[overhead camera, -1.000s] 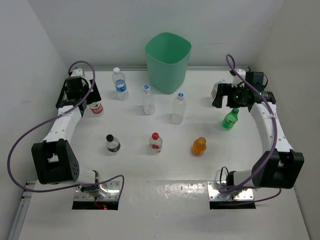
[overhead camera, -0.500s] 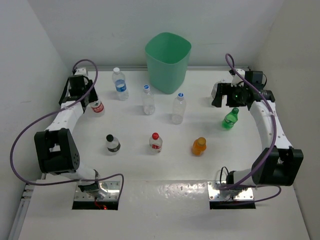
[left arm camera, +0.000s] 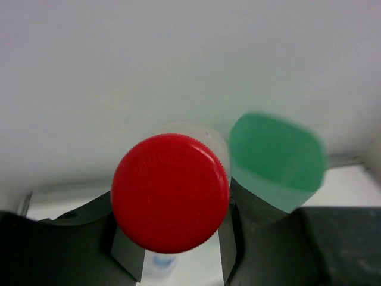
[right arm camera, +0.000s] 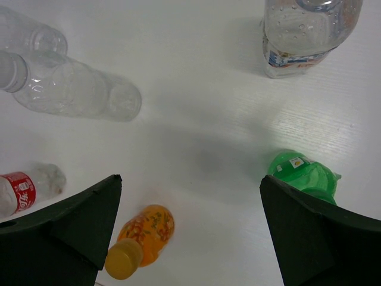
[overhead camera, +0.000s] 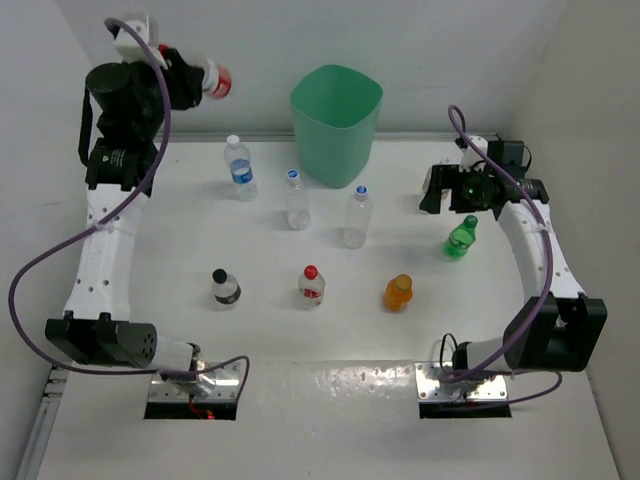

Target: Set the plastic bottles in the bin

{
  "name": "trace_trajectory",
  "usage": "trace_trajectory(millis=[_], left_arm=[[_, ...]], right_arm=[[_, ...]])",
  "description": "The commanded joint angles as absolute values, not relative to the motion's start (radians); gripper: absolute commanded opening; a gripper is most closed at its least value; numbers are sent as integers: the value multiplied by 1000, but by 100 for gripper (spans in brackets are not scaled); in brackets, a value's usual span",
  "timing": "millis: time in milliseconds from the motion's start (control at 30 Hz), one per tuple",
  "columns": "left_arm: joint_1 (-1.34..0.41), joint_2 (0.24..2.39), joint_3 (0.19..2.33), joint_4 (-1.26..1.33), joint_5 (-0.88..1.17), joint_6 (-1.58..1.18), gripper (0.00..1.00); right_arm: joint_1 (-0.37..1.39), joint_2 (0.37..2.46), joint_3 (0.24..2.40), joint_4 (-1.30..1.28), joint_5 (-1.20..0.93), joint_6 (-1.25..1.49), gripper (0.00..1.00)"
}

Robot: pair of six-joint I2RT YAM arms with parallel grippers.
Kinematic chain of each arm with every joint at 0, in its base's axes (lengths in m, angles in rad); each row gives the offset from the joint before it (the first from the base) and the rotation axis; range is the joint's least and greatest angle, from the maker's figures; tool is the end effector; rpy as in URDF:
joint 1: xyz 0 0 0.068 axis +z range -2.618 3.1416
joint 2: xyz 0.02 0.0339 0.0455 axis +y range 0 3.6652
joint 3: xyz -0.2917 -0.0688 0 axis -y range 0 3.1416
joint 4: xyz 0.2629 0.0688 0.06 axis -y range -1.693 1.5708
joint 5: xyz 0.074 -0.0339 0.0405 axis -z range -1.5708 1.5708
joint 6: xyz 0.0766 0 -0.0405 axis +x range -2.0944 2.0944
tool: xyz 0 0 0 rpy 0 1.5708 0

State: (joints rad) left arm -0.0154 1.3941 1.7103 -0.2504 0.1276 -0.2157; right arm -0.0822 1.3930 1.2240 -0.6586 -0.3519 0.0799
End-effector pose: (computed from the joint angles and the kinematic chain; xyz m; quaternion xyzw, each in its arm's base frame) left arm 0.3494 -0.0151 0.5493 -0.0219 0.6833 -0.1273 0.7186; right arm 0.3374 -0.0013 0.3081 0.0109 0.9195 0.1627 0.3577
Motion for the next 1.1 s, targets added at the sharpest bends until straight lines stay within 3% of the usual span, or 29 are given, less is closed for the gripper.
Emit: trace_trajectory(millis=[0, 100, 233, 400, 633, 767, 800, 867, 900, 933, 967, 1067], left_arm=[[-93, 1408, 1795, -120, 228, -268, 8], [-196, 1471, 1796, 38, 241, -281, 8], [-314, 1619, 1940, 61, 241, -249, 8], [-443, 1787, 2046, 126, 50, -149, 7], [-489, 2058, 2255, 115, -126, -61, 9], [-489, 2111, 2264, 115, -164, -15, 26], [-489, 2126, 2275, 115, -179, -15, 44], [-489, 2144, 2313, 91, -201, -35, 66], [-489, 2155, 2328, 91, -213, -49, 85], [-489, 2155, 2341, 91, -224, -49, 94], [-489, 2155, 2362, 91, -224, -49, 100], [-480, 2108, 2372, 91, -224, -49, 100]], right_arm=[[-75, 1371, 1269, -629, -376, 90, 97], [-74, 1371, 1275, -627, -374, 92, 97], [-74, 1365, 1287, -632, -362, 75, 96], [-83, 1350, 1287, -624, -348, 75, 95], [-123, 1287, 1276, -614, -443, 52, 95], [-121, 1220, 1235, -592, -564, -41, 95], [-101, 1201, 1194, -581, -569, -51, 95], [-83, 1180, 1175, -551, -586, -87, 95], [-56, 1177, 1161, -554, -583, -107, 95], [-20, 1178, 1158, -560, -575, -127, 95], [-11, 1180, 1155, -557, -566, -136, 95], [104, 1189, 1109, -496, -522, -150, 95]])
